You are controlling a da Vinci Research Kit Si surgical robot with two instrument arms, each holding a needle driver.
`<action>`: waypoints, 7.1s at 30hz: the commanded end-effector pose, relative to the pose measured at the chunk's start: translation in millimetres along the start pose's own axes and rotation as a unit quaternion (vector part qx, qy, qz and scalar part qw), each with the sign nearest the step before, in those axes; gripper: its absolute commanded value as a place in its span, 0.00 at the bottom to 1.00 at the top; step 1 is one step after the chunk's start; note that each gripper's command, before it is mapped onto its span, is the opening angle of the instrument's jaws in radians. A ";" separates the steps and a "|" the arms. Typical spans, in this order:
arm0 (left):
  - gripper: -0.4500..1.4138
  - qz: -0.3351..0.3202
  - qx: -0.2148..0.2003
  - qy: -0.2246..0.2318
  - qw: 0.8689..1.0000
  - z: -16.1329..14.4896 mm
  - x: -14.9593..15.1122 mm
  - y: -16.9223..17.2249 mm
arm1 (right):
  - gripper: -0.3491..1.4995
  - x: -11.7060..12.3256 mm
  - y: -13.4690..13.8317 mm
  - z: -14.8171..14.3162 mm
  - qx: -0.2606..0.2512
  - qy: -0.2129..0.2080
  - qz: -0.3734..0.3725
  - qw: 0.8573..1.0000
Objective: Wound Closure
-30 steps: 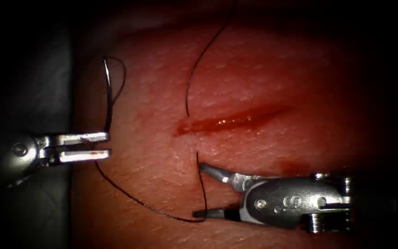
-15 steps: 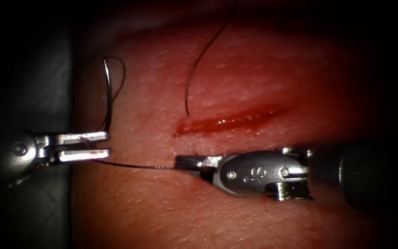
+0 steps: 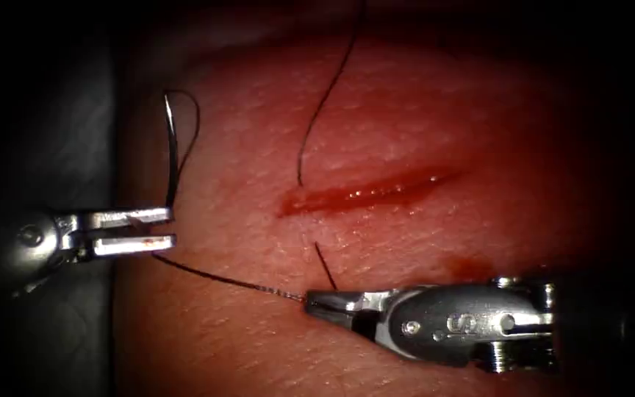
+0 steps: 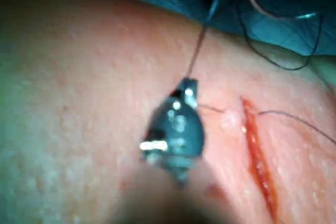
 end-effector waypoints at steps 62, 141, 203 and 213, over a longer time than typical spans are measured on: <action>0.00 -0.002 0.001 0.000 1.000 0.8 -0.8 0.3 | 0.00 -0.8 -1.6 2.0 0.017 0.013 0.001 1.000; 0.00 -0.003 0.002 0.000 1.000 0.9 -0.9 0.5 | 0.21 6.3 -5.6 -1.5 0.039 0.042 -0.035 0.998; 0.00 -0.007 0.002 0.000 1.000 0.7 -1.2 0.7 | 0.00 4.9 -4.6 0.7 0.036 0.052 -0.038 0.997; 0.00 -0.007 0.002 0.000 1.000 0.7 -1.1 0.8 | 0.76 -0.1 0.3 2.3 -0.017 0.035 -0.020 0.999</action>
